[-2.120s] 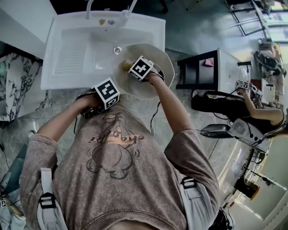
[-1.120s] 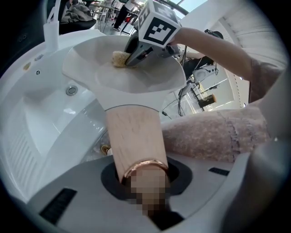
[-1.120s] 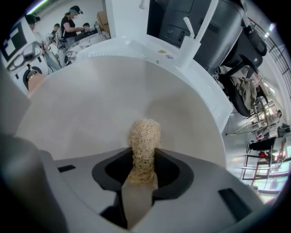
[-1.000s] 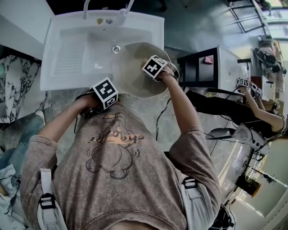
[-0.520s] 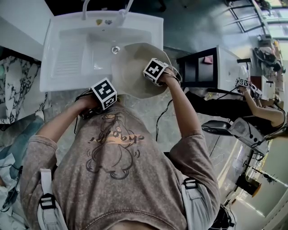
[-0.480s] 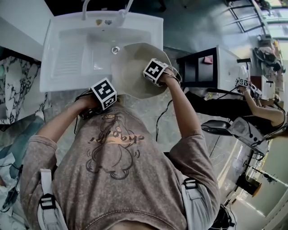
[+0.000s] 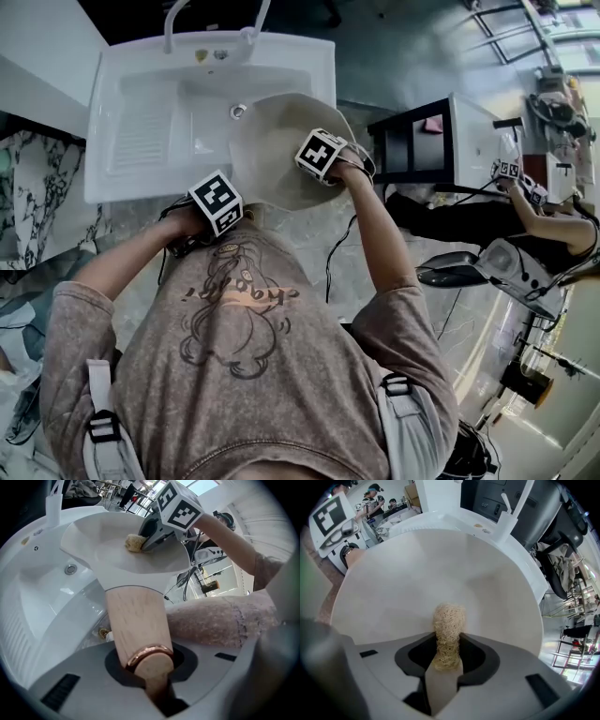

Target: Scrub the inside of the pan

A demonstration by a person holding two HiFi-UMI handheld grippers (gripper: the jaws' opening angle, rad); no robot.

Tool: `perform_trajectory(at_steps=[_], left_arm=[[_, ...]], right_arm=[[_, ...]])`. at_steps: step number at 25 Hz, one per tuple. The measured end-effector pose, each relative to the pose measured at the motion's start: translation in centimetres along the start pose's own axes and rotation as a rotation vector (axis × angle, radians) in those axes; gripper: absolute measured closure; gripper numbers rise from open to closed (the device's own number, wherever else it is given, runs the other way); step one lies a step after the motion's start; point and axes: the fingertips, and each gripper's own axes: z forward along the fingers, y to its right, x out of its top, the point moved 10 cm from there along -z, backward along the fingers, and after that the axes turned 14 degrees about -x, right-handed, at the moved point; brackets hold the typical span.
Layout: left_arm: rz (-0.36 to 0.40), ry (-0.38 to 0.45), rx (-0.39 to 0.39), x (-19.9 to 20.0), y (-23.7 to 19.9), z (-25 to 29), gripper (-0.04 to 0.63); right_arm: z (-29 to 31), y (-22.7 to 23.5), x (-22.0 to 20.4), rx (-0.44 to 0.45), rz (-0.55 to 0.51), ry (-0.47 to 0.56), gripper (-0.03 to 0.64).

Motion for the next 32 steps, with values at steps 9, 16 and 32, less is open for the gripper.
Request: perform_trajectory(at_steps=[9, 16, 32], left_arm=[[0.019, 0.0, 0.025, 0.2, -0.1, -0.7, 0.538], [0.011, 0.011, 0.029, -0.1, -0.3, -1.3, 0.537], [-0.126, 0.168, 0.087, -2.2, -2.8, -4.6, 0.534]], right_arm=[[-3.9, -0.5, 0.5, 0.041, 0.216, 0.26, 0.462], [-7.0, -2.1, 0.8, 0.001, 0.313, 0.389, 0.462], [-10.9, -2.0, -3.8, -0.087, 0.719, 0.707, 0.46]])
